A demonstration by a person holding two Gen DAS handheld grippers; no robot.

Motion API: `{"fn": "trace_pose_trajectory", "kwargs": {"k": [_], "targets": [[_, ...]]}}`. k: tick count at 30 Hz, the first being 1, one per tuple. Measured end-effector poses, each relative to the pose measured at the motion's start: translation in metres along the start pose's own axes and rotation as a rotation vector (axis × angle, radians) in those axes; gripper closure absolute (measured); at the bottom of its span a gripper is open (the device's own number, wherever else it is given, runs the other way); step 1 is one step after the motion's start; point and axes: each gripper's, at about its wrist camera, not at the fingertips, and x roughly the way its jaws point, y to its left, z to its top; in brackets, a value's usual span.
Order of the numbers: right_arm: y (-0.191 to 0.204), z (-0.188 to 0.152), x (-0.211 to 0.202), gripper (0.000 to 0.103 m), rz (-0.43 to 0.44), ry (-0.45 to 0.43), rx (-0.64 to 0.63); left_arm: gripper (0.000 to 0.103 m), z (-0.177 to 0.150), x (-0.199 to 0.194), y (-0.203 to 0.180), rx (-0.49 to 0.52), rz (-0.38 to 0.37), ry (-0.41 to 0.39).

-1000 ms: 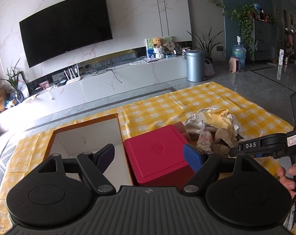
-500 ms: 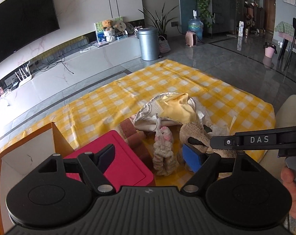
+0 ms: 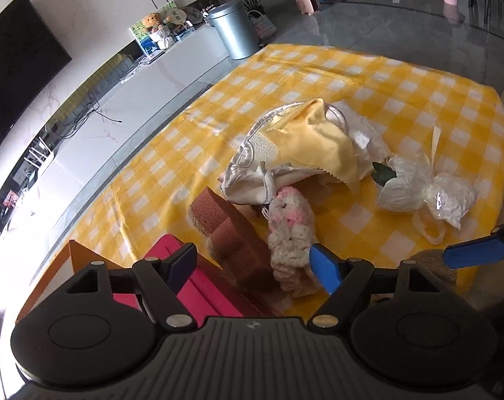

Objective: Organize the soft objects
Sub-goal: 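Grasp the brown fluffy towel bundle with the right gripper and lift it, then grasp the pink-white knitted toy with the left gripper while the right gripper holds the towel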

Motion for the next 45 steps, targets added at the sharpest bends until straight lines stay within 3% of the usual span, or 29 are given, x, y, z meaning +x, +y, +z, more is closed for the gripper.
{"fn": "trace_pose_trajectory", "kwargs": {"k": [7, 11, 13, 18, 20, 24, 26, 30, 34, 39, 43, 45], "targets": [[0.044, -0.024, 0.025, 0.019, -0.197, 0.155, -0.27, 0.013, 0.009, -0.006, 0.002, 0.054, 0.049, -0.024], [0.055, -0.03, 0.054, 0.01, -0.34, 0.256, -0.332, 0.013, 0.008, -0.009, 0.002, 0.087, 0.074, -0.025], [0.058, -0.029, 0.062, 0.01, -0.357, 0.273, -0.346, 0.013, 0.007, -0.009, 0.003, 0.095, 0.096, -0.02], [0.054, -0.028, 0.055, 0.027, -0.319, 0.243, -0.305, 0.013, 0.004, -0.011, 0.013, 0.072, 0.095, -0.018], [0.052, -0.029, 0.052, 0.032, -0.346, 0.226, -0.298, 0.013, 0.003, -0.013, 0.015, 0.06, 0.098, -0.022], [0.045, -0.027, 0.035, 0.047, -0.32, 0.144, -0.257, 0.013, 0.002, -0.015, 0.017, 0.044, 0.091, -0.035], [0.036, -0.024, 0.022, 0.048, -0.293, 0.077, -0.21, 0.013, 0.002, -0.017, 0.017, 0.032, 0.081, -0.041], [0.002, -0.016, -0.015, 0.048, -0.157, -0.104, -0.026, 0.013, 0.006, -0.023, 0.017, 0.005, 0.046, -0.077], [-0.02, -0.015, -0.035, 0.048, -0.066, -0.219, 0.093, 0.013, 0.011, -0.028, 0.014, -0.001, 0.013, -0.107], [-0.017, -0.013, -0.045, 0.048, -0.06, -0.252, 0.12, 0.013, 0.02, -0.026, 0.008, 0.008, -0.029, -0.14], [-0.017, -0.011, -0.04, 0.048, -0.052, -0.228, 0.128, 0.023, 0.031, -0.005, 0.001, 0.025, -0.019, -0.052], [-0.021, -0.008, -0.034, 0.048, -0.059, -0.201, 0.142, 0.024, 0.037, 0.004, 0.003, 0.002, -0.062, -0.021]]}}
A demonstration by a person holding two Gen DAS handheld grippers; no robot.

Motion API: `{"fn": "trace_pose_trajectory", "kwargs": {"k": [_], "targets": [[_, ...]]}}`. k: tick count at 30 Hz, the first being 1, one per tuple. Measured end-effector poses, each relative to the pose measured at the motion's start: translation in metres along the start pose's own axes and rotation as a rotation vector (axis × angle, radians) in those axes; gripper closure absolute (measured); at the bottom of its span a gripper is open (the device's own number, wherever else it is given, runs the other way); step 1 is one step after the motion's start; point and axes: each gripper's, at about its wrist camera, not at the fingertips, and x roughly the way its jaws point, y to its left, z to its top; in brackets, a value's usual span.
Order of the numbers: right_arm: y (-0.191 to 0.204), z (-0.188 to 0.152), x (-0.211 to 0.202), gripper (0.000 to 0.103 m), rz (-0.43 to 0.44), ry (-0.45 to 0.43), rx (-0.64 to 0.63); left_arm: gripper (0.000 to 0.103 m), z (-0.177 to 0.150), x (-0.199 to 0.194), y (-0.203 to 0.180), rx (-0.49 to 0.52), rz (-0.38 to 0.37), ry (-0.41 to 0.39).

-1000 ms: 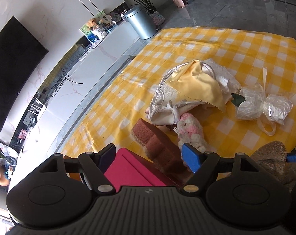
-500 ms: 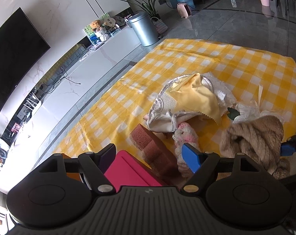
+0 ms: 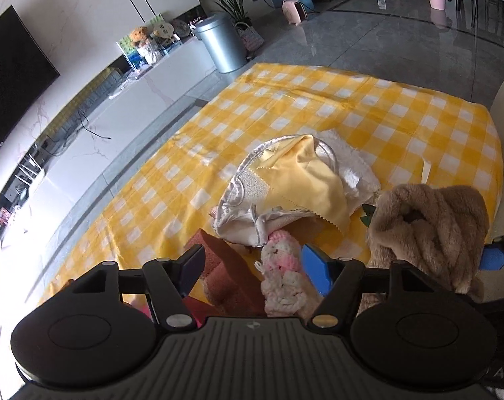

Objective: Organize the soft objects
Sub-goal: 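Grasp the pink-white knitted toy with the left gripper while the right gripper holds the towel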

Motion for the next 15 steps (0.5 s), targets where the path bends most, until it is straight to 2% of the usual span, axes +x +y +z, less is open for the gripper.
{"fn": "trace_pose_trajectory", "kwargs": {"k": [2, 5, 7, 13, 15], "targets": [[-0.002, -0.001, 0.005, 0.049, -0.008, 0.021, 0.014, 0.029, 0.006, 0.01, 0.003, -0.024, -0.038, 0.03], [-0.005, -0.001, 0.01, 0.05, -0.004, 0.033, 0.026, 0.037, 0.014, 0.026, 0.008, -0.078, -0.046, 0.093], [-0.006, -0.001, 0.011, 0.05, 0.004, 0.034, 0.025, 0.038, 0.017, 0.035, 0.008, -0.101, -0.064, 0.118], [-0.005, -0.003, 0.017, 0.052, -0.019, 0.05, -0.002, 0.039, 0.022, 0.066, -0.007, -0.05, -0.037, 0.226], [-0.003, -0.003, 0.021, 0.052, -0.044, 0.06, -0.024, 0.039, 0.022, 0.074, -0.012, -0.023, -0.064, 0.262]]}}
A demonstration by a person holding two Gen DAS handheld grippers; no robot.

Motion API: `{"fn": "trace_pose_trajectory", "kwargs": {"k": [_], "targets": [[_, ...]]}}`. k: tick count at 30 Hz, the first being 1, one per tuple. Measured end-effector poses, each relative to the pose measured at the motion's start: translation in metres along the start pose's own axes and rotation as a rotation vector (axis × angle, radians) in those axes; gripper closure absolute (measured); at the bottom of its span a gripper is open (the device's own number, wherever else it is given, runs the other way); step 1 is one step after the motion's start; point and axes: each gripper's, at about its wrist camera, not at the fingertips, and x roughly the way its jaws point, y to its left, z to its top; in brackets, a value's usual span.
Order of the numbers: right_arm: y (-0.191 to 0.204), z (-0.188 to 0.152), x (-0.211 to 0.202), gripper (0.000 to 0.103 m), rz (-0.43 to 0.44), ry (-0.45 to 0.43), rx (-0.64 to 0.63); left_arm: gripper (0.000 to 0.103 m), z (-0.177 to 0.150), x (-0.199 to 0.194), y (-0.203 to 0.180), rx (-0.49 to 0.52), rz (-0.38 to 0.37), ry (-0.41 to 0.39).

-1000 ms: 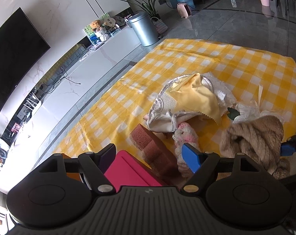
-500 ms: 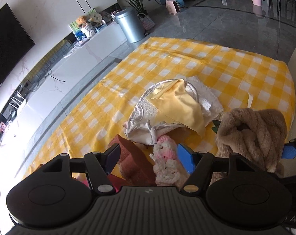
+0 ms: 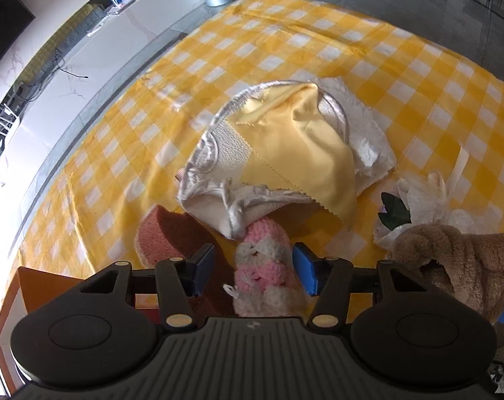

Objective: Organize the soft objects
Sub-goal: 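Grasp the pink-white knitted toy with the left gripper while the right gripper holds the towel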

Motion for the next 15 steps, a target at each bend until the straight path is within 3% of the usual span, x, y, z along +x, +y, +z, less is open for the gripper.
{"fn": "trace_pose_trajectory", "kwargs": {"k": [1, 4, 7, 9, 12, 15], "targets": [[0.001, 0.0, 0.001, 0.052, -0.008, 0.005, -0.005, 0.039, 0.001, 0.005, -0.003, 0.023, -0.027, 0.022], [0.004, -0.001, 0.007, 0.052, -0.044, 0.033, -0.026, 0.04, 0.002, 0.017, -0.01, 0.041, -0.001, 0.064], [0.008, -0.002, 0.018, 0.051, -0.067, 0.091, -0.056, 0.059, 0.0, 0.031, -0.014, 0.043, 0.001, 0.131], [0.017, -0.004, 0.033, 0.042, -0.131, 0.165, -0.11, 0.067, -0.004, 0.037, -0.013, 0.003, -0.006, 0.179], [0.04, -0.013, 0.065, 0.033, -0.239, 0.331, -0.279, 0.07, -0.006, 0.031, -0.017, -0.001, -0.005, 0.164], [0.055, -0.023, 0.072, 0.03, -0.293, 0.358, -0.4, 0.071, -0.01, 0.017, -0.021, 0.01, -0.024, 0.144]]}}
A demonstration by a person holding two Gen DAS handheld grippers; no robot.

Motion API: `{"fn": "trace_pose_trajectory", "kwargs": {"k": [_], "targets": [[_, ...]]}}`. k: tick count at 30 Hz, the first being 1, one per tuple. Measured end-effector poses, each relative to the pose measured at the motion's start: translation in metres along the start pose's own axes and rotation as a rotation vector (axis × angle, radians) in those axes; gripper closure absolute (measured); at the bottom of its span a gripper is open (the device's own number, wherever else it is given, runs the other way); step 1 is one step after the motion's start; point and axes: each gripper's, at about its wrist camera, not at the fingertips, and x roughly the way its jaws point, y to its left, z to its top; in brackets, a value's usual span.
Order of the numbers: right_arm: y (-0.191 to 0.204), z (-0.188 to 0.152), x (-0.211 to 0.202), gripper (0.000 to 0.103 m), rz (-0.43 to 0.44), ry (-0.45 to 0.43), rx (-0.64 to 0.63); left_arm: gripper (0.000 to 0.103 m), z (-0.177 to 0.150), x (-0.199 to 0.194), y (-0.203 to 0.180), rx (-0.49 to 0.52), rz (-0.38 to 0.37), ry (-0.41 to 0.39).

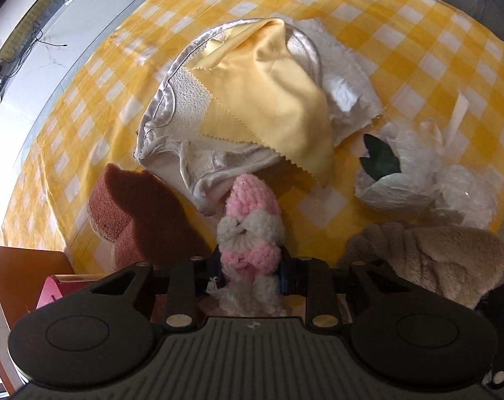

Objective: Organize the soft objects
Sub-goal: 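Grasp the pink-white knitted toy with the left gripper while the right gripper holds the towel, then carry both items over the cardboard box while the right gripper opens to drop the towel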

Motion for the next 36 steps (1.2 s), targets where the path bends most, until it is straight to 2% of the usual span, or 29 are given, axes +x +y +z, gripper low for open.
{"fn": "trace_pose_trajectory", "kwargs": {"k": [2, 4, 5, 6, 9, 12, 14, 19, 22, 26, 31, 33, 36], "targets": [[0.001, -0.001, 0.0, 0.031, -0.012, -0.004, -0.008, 0.071, -0.007, -0.011, -0.003, 0.001, 0.009, -0.025], [0.0, -0.004, -0.003, 0.041, -0.008, -0.026, -0.013, 0.071, -0.016, -0.025, -0.006, 0.01, 0.016, -0.052], [0.0, -0.006, -0.005, 0.05, -0.016, -0.037, -0.014, 0.071, -0.02, -0.032, -0.005, 0.004, 0.012, -0.07], [-0.001, -0.009, -0.007, 0.052, -0.02, -0.045, -0.009, 0.071, -0.025, -0.038, -0.004, -0.007, 0.009, -0.085], [-0.006, -0.015, -0.017, 0.054, 0.009, -0.096, -0.001, 0.071, -0.037, -0.061, 0.008, -0.069, 0.005, -0.133], [-0.017, -0.021, -0.031, 0.054, 0.054, -0.164, 0.04, 0.071, -0.047, -0.086, 0.024, -0.14, -0.035, -0.216], [-0.025, -0.026, -0.042, 0.054, 0.113, -0.22, 0.067, 0.071, -0.058, -0.101, 0.04, -0.196, -0.071, -0.279], [-0.039, -0.044, -0.08, 0.054, 0.354, -0.427, 0.092, 0.071, -0.105, -0.133, 0.07, -0.281, -0.108, -0.438], [-0.044, -0.047, -0.09, 0.054, 0.475, -0.483, 0.121, 0.071, -0.143, -0.151, 0.094, -0.396, -0.128, -0.529], [-0.044, -0.048, -0.098, 0.054, 0.559, -0.529, 0.177, 0.071, -0.193, -0.166, 0.125, -0.532, -0.138, -0.648], [-0.039, -0.05, -0.109, 0.054, 0.673, -0.572, 0.215, 0.071, -0.241, -0.167, 0.168, -0.685, -0.161, -0.702], [-0.033, -0.056, -0.125, 0.054, 0.727, -0.608, 0.197, 0.071, -0.258, -0.165, 0.182, -0.729, -0.132, -0.715], [-0.011, -0.047, -0.141, 0.054, 0.793, -0.633, 0.161, 0.071, -0.279, -0.161, 0.197, -0.817, -0.069, -0.735]]}}
